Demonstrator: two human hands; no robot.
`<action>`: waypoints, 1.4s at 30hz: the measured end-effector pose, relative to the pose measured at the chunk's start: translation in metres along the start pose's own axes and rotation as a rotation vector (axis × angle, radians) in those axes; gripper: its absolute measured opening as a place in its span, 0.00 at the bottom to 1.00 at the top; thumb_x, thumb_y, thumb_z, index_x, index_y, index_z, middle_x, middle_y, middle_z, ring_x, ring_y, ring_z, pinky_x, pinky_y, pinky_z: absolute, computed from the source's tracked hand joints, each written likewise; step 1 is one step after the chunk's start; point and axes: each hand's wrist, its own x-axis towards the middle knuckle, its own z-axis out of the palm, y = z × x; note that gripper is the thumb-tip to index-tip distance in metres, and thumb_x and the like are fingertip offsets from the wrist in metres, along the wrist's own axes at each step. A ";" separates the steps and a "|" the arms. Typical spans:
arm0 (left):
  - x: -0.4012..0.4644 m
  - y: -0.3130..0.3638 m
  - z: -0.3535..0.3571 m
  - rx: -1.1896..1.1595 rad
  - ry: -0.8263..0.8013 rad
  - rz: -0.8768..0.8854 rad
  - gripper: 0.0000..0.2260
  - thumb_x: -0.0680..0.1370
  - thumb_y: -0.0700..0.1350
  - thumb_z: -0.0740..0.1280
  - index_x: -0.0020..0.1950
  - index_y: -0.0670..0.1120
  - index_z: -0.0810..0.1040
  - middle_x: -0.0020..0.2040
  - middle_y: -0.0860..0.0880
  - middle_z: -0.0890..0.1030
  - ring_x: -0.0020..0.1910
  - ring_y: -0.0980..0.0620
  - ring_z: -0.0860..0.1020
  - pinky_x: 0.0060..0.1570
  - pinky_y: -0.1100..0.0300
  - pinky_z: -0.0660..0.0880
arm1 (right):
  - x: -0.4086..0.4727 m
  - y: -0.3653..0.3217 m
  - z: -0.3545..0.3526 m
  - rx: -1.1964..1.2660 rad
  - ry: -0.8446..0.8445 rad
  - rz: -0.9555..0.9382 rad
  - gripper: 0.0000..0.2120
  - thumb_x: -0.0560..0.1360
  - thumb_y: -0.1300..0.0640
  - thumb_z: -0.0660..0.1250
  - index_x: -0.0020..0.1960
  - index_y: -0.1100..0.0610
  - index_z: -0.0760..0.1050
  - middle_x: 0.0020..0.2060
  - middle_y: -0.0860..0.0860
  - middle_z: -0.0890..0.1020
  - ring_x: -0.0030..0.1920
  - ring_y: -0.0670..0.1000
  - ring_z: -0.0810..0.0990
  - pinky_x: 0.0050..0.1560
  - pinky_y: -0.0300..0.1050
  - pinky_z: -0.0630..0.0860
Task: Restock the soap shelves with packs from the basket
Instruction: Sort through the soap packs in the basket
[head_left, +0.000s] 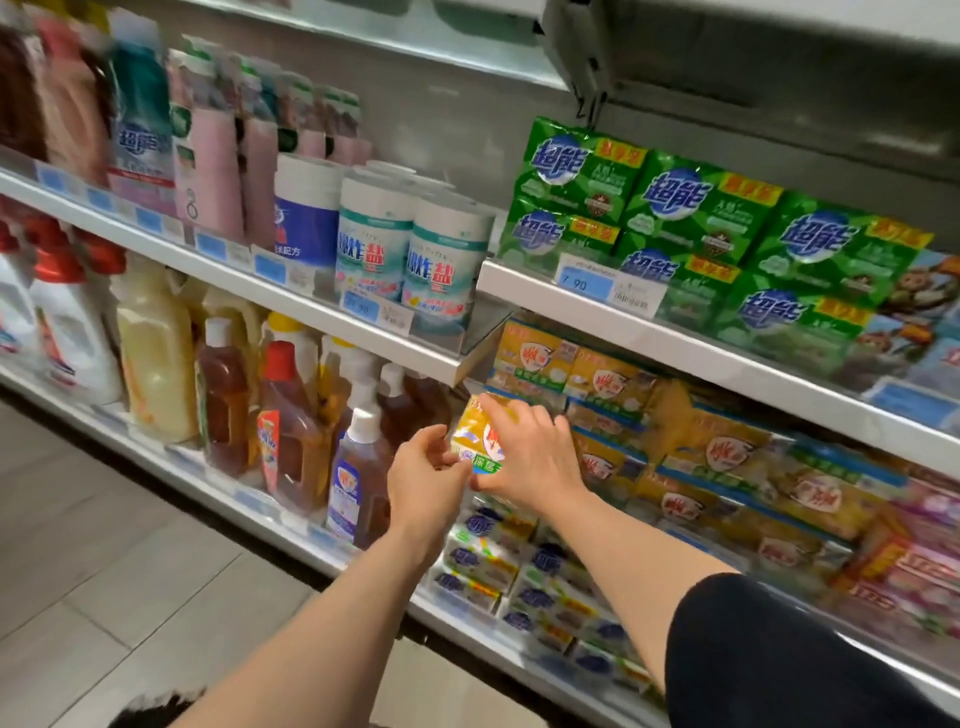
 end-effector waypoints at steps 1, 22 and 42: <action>-0.002 0.006 0.005 0.041 0.042 0.019 0.25 0.64 0.41 0.71 0.62 0.49 0.77 0.52 0.47 0.79 0.50 0.49 0.80 0.54 0.47 0.78 | 0.001 0.003 -0.002 0.066 0.029 0.006 0.43 0.66 0.32 0.69 0.75 0.45 0.59 0.63 0.52 0.73 0.61 0.55 0.71 0.59 0.54 0.66; 0.009 0.061 0.034 -0.535 -0.145 -0.044 0.16 0.81 0.52 0.61 0.66 0.46 0.73 0.53 0.39 0.83 0.46 0.43 0.84 0.42 0.54 0.82 | -0.003 0.054 -0.018 0.871 0.332 0.043 0.34 0.63 0.54 0.80 0.63 0.53 0.66 0.55 0.47 0.75 0.54 0.45 0.77 0.51 0.41 0.78; 0.011 -0.003 -0.026 0.295 -0.206 -0.130 0.08 0.75 0.36 0.70 0.54 0.40 0.80 0.47 0.39 0.83 0.47 0.42 0.83 0.43 0.55 0.81 | 0.019 0.048 -0.021 0.887 0.039 0.618 0.18 0.79 0.55 0.64 0.64 0.63 0.70 0.56 0.58 0.78 0.54 0.57 0.76 0.50 0.47 0.72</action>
